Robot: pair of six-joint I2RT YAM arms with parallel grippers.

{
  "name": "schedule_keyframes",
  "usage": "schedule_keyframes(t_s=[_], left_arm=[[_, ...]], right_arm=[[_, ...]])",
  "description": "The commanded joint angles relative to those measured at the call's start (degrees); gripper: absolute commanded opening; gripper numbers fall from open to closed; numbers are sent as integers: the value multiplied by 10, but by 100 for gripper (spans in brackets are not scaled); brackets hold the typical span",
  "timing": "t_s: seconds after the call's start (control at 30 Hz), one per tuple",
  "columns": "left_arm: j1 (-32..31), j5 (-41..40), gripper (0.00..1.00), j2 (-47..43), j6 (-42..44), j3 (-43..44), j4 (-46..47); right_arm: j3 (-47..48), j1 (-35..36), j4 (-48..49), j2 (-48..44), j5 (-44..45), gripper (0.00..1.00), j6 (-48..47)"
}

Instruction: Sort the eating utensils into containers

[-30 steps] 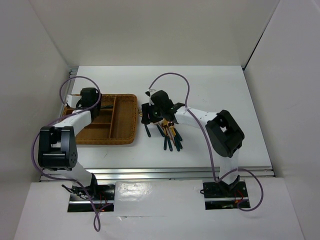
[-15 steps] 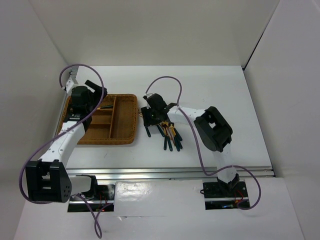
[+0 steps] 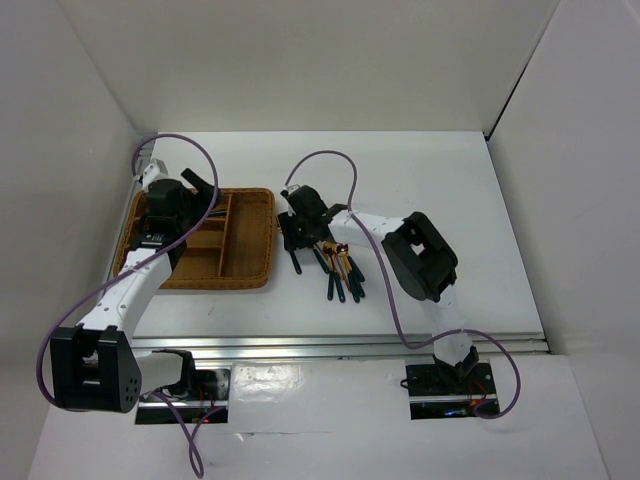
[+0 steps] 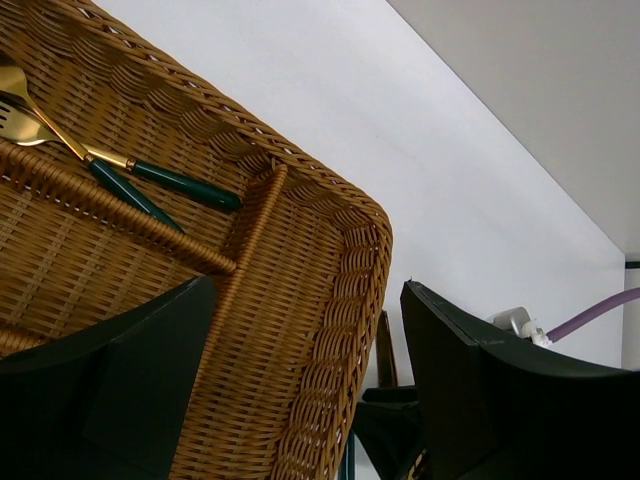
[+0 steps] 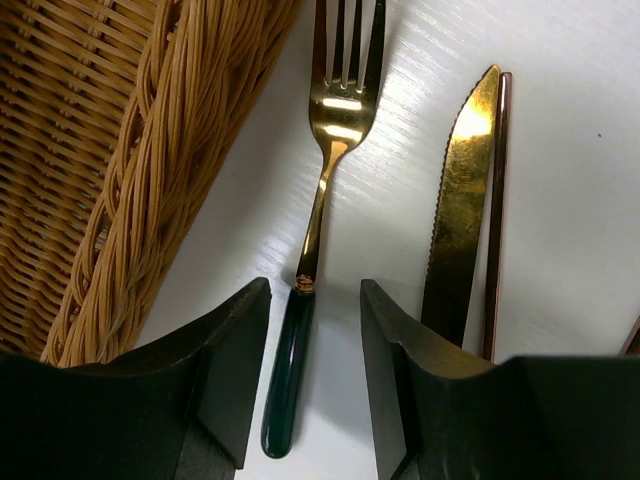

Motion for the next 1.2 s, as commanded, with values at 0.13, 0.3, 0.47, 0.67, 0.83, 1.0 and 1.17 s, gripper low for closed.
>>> schedule_keyframes(t_s=[0.13,0.3,0.47,0.67,0.83,1.0,1.17], left_arm=[[-1,-13,90,-14,28,-8,9],[-1,-34,90,-14,39,-8,-3],[-1,-40,91,-20,39,-19,-3],[-1,-23,91,-20,50,-19,-3],[-1,150,92,-20,73,-19,30],[-6,340,91,-20,69,-86,123],[-17,489,91,12,20,-157,284]], right_arm=[[32,12,-37,35,46,43,-1],[32,12,-59,51,85,32,4],[25,12,-69,51,98,23,10],[12,12,-91,57,134,2,21],[32,12,-118,31,134,0,33],[19,-14,-95,-43,97,0,40],[19,-38,-82,-101,85,0,52]])
